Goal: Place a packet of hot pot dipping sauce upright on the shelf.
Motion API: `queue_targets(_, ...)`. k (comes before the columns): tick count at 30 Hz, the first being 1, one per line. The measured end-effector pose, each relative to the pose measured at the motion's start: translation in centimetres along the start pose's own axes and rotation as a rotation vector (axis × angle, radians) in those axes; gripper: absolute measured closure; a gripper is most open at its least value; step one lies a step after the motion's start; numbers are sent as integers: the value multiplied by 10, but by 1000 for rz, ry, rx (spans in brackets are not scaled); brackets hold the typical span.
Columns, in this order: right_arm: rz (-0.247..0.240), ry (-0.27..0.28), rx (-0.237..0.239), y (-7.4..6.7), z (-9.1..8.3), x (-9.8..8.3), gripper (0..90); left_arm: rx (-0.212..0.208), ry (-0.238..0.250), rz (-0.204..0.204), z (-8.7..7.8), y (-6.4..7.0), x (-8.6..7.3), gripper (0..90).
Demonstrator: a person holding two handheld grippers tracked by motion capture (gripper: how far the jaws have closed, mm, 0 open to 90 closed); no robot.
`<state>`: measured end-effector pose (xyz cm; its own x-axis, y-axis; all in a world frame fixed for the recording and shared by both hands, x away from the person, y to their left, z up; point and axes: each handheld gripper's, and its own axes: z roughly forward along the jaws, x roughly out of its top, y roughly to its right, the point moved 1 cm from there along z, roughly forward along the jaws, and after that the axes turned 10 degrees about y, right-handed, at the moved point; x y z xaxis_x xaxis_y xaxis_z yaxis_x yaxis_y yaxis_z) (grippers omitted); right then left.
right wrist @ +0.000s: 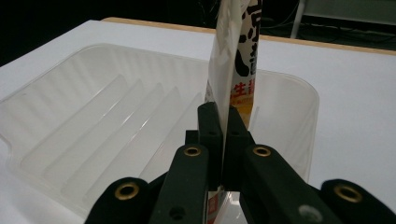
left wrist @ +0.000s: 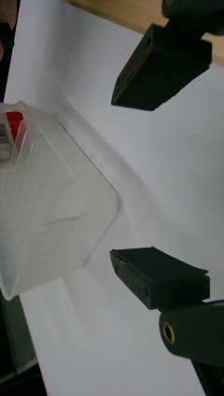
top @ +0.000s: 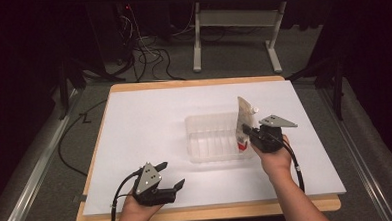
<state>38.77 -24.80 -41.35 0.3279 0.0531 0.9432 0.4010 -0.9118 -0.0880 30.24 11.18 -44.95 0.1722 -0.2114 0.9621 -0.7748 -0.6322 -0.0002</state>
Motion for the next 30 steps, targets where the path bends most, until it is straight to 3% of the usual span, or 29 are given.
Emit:
queue_targets(22, -15, 4, -45, -6, 6, -19, 892, 2, -2, 1, -2, 0, -1, 222)
queue_targets(25, -9, -6, -36, -5, 6, -19, 839, 3, -4, 4, -2, 0, -1, 223)
queue_targets(28, 1, 23, -24, -5, 3, -10, 757, 1, -5, 2, -2, 0, -1, 222)
queue_targets(30, 2, 30, -24, -5, 2, -6, 753, 0, -7, 3, -1, 0, -1, 222)
